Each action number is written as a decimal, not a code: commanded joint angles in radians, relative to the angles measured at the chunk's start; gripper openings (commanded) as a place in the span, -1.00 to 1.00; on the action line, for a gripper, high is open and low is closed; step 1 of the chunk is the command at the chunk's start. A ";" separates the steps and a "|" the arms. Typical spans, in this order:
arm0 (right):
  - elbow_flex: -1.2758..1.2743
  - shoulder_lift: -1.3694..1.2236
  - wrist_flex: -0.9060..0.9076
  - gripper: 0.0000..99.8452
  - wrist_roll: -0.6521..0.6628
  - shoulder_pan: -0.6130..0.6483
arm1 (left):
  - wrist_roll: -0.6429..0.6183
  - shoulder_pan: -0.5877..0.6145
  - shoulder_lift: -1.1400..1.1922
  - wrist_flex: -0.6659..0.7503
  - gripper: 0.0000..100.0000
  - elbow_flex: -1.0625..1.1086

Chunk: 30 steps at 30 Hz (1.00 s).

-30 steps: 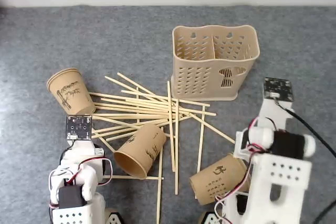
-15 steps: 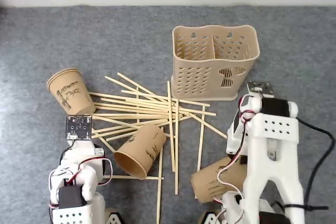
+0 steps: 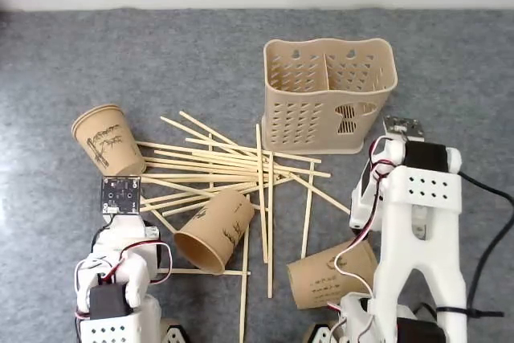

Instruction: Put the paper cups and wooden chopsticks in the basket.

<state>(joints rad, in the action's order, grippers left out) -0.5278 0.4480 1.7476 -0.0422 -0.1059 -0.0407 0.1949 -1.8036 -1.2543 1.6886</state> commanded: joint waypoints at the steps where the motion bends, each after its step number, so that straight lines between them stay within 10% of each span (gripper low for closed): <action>1: 0.052 0.005 0.041 -0.78 -0.008 0.001 | -0.011 -0.003 -0.011 -0.002 -0.97 -0.005; 30: -0.152 -0.005 -0.054 -0.81 -0.002 -0.001 | -0.011 -0.002 -0.011 -0.002 -0.97 -0.005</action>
<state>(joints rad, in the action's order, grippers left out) -0.6674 0.4496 1.7016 -0.0422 -0.1059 -0.0407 0.1949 -1.8036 -1.2543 1.6886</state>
